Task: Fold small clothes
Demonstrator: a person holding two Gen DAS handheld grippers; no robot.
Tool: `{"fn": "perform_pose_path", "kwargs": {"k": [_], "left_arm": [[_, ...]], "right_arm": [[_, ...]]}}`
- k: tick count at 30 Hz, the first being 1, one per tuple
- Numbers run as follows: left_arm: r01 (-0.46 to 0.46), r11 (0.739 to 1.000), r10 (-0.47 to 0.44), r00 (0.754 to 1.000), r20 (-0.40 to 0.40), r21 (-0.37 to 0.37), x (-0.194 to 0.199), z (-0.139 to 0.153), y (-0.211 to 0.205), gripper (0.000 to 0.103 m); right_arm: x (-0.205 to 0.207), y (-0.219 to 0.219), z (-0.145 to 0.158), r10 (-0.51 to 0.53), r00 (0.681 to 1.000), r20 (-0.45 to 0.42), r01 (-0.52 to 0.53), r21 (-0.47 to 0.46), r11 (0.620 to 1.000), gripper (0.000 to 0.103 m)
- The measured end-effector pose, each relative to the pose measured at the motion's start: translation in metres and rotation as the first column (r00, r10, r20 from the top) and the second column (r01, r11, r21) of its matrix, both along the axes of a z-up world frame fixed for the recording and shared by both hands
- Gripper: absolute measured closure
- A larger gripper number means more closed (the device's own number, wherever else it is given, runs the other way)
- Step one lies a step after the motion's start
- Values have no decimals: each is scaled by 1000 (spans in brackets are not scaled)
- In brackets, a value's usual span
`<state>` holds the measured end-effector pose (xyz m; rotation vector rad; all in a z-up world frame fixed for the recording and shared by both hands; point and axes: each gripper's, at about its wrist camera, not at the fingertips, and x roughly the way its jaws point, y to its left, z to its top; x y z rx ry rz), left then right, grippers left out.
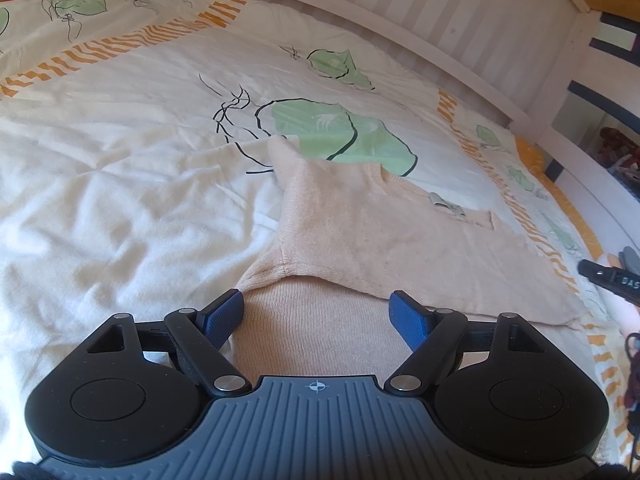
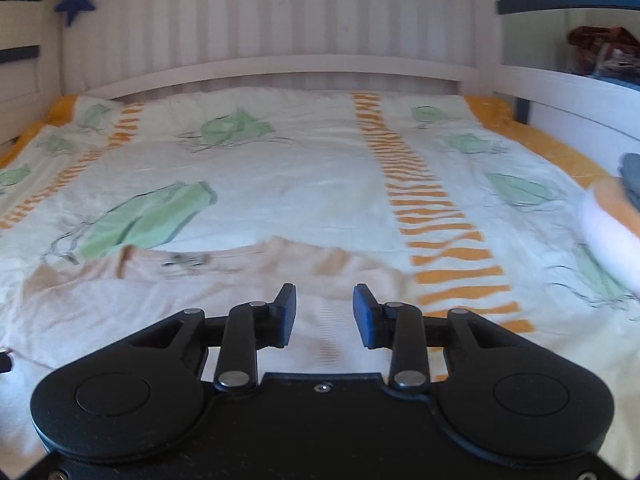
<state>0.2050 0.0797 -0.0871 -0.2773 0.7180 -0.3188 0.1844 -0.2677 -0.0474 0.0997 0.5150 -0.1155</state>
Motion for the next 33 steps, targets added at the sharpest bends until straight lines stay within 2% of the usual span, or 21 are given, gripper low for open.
{"fn": "perform_pose_path", "kwargs": {"k": [3,8,11,19,22,25,26,28,31,33], "left_arm": [[-8,1000,8,1000,27,5,-5,7,4,23],[-39,999,38,998,43,6,-3,23,16,23],[-56,998,56,998,30,13,8,30,19,23],[-20,987,12,999,47,161,64,48,-13,23],[-26,969,18,999,37,244,83,39,-22,23],[-40,912,52,998,-18,408,98,14,-23,23],[-37,891,54,998,-25,453,100,5,-20,19],[-62,875,74,997,-6,480,98,-1,-12,11],[-96,869,127,991,-31,486,99,0,0,11],[-111,874,142,989,-30,472,97,6,6,12]], "right_arm": [[9,12,-14,57,998,-24,-56,14,998,58],[12,20,-45,66,995,-78,-62,52,997,58],[5,23,-57,65,997,-44,-64,29,998,57],[5,22,-59,61,998,-30,-60,42,997,57],[5,20,-60,62,998,-25,-61,55,997,57],[4,17,-61,63,998,-20,-61,70,996,57],[5,17,-61,63,998,-18,-61,72,995,57],[4,16,-61,63,998,-16,-62,75,995,57],[4,14,-62,64,998,-11,-62,90,994,57],[4,13,-62,65,998,-8,-63,100,993,57]]}}
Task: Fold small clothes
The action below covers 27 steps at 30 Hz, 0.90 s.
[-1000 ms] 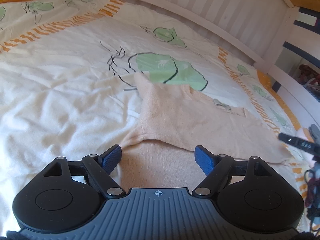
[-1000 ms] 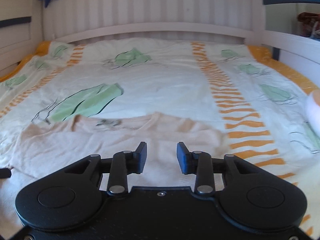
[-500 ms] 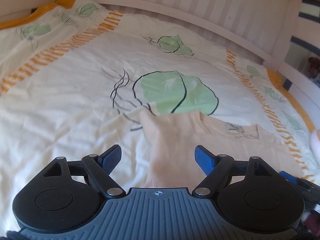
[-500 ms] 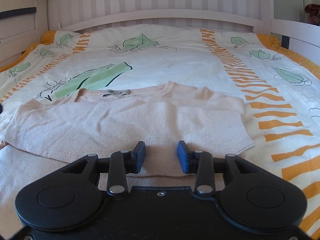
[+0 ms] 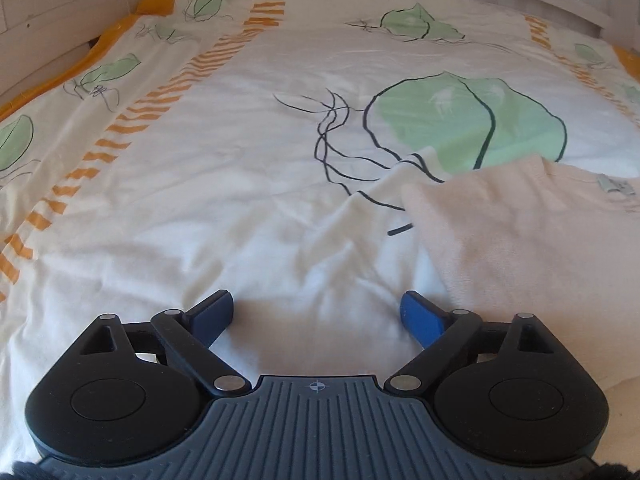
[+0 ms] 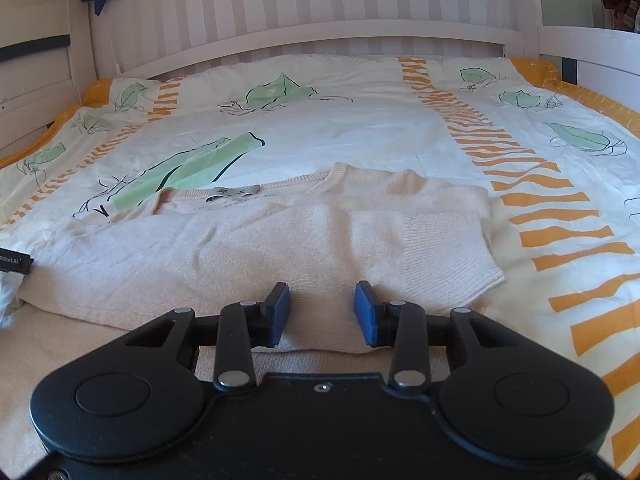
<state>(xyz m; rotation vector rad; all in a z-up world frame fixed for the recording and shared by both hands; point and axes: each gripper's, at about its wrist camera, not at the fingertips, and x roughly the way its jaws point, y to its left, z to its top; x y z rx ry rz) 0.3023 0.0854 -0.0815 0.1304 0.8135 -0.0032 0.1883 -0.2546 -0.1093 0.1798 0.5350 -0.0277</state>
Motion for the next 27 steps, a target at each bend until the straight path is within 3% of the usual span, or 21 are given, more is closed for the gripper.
{"fn": "perform_pose_path", "kwargs": {"k": [3,6,11,14,17,20,23,27], "left_arm": [[-41,993,48,997,66,-109,-8,23,6,12],[-3,983,23,993,111,-184,-12,39,-5,12],[117,988,-109,991,80,-96,3,28,-44,11],[98,995,-99,994,40,7,16,8,-49,11],[55,996,-57,998,30,69,24,-5,-41,9],[30,998,-31,999,26,50,29,-7,-29,1],[29,998,-30,999,20,48,32,-9,-27,0],[-20,999,20,1000,-18,-44,42,-10,-17,0]], "right_arm": [[0,-1,0,0,1000,2,0,3,1000,57],[0,-1,0,0,1000,4,0,7,1000,56],[0,0,0,12,1000,12,-12,10,1000,49],[1,1,0,30,999,16,-31,18,999,42],[2,4,0,68,998,19,-68,23,997,25],[3,8,-1,71,997,15,-71,7,997,22],[3,7,-2,71,997,19,-71,14,997,22],[3,6,-2,71,997,20,-71,17,997,22]]}}
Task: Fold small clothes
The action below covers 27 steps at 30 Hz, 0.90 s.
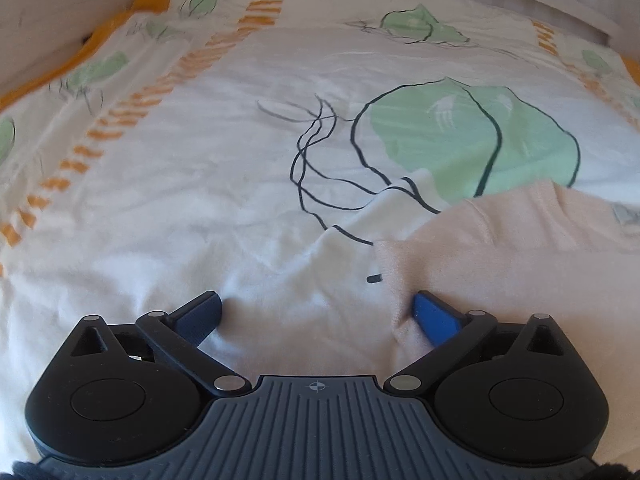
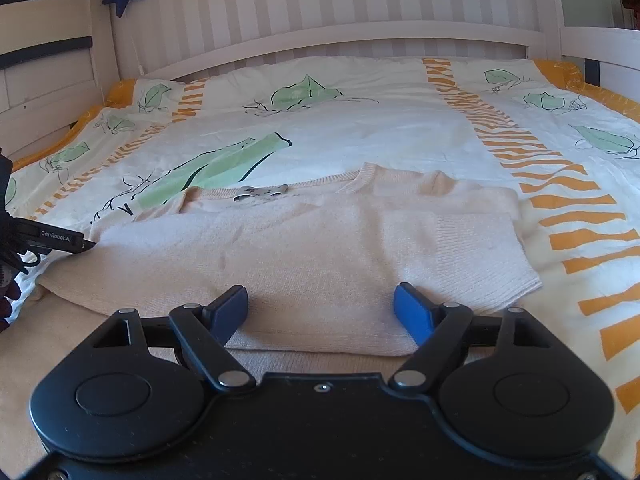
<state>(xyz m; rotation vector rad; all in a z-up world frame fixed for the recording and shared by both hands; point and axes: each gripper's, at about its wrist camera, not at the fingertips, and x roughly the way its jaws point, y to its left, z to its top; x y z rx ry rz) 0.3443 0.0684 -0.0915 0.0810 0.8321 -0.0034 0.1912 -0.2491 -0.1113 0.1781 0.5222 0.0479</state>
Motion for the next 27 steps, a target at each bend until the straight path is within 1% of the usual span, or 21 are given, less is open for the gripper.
{"fn": "perform_pose_path", "kwargs": {"k": [3,5,7,9,12,14,15,17,18,19,21,23,24,27], "left_arm": [[-3,999,3,1000,-13,-33,-1,8,3,0],[5,998,-5,1000,0,-70,-14,20,5,1],[23,994,-20,999,29,-107,-34,33,6,0],[58,989,-53,998,39,-137,-58,43,5,0],[108,978,-101,994,45,-178,-98,52,4,0],[124,970,-120,992,34,-211,-125,53,7,0],[126,967,-123,992,29,-222,-137,53,8,0],[130,962,-131,991,12,-240,-159,51,13,0],[128,961,-133,991,-2,-247,-169,51,16,0],[125,958,-133,991,-13,-257,-178,49,19,0],[116,951,-131,991,-31,-285,-194,47,26,0],[112,947,-129,991,-40,-301,-206,48,32,1],[112,946,-130,991,-40,-303,-213,49,34,0],[119,944,-134,991,-27,-309,-230,53,39,0]], "right_arm": [[0,-1,0,1,1000,0,-1,9,1000,22],[0,-1,0,1,1000,-1,-1,11,1000,22],[1,-1,0,1,1000,-2,-1,14,1000,22],[1,-2,0,2,1000,-3,-2,21,1000,21],[1,-4,0,3,1000,-4,-3,37,999,21],[1,-3,1,4,1000,-8,-4,35,999,21],[1,-3,1,7,1000,-10,-7,35,999,20],[2,-4,2,21,1000,-12,-20,45,999,14],[1,-5,3,29,999,-14,-28,52,998,10],[1,-7,5,29,999,-19,-28,60,998,8],[-6,-12,13,-17,1000,-22,18,70,997,7],[-21,-24,21,-76,997,-1,76,100,992,4],[-29,-31,25,-101,995,1,100,121,988,0],[-53,-56,32,-154,987,-52,161,154,975,0]]}}
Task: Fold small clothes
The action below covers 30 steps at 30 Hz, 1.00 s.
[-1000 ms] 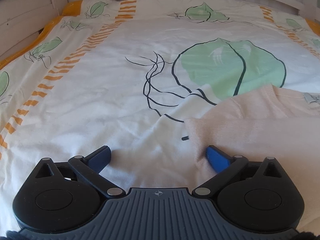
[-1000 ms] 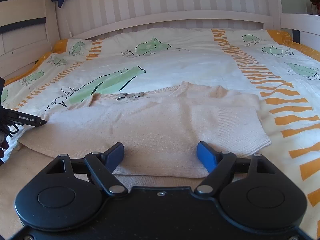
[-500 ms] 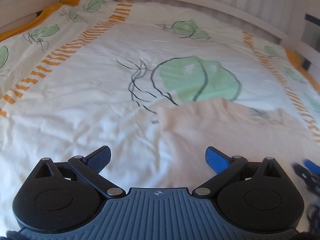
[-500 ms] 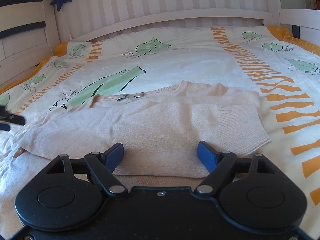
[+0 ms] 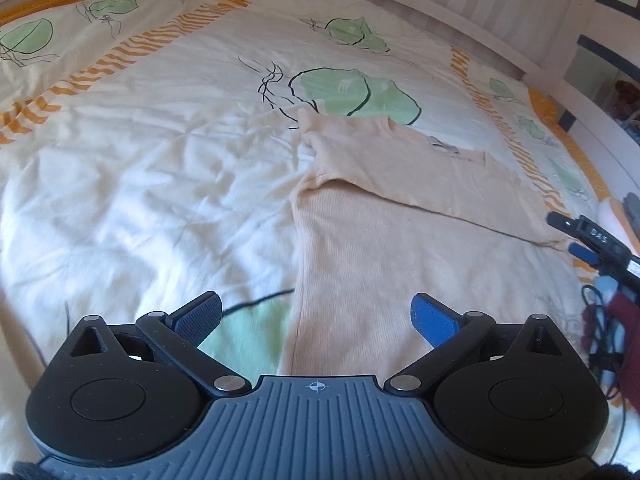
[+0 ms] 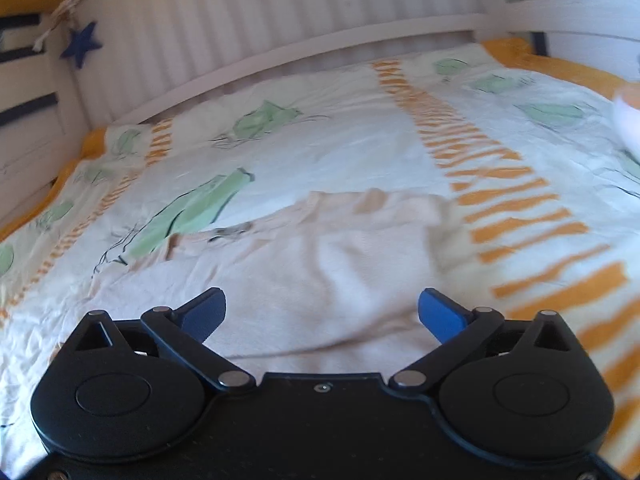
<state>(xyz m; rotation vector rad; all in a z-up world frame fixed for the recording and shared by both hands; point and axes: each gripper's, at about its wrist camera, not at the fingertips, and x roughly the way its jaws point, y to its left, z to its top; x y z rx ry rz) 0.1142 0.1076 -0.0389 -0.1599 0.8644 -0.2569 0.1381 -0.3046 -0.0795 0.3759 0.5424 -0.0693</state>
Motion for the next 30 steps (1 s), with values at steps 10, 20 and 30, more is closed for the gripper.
{"fn": "perform_pose_path", "kwargs": {"k": [10,20,30], "left_arm": [[31,999,-32,999,-35,-37,-31,-14,-3,0],[62,997,-66,993,-94,-39,-47,-32,2,0],[94,994,-100,987,-125,-51,-47,-41,1,1]], "right_arm": [[-85,-27,7,46,986,-163,-28,112,993,0],[-115,-10,-3,125,940,-316,-39,266,963,0],[-138,4,-7,241,905,-351,-104,366,925,0]]}}
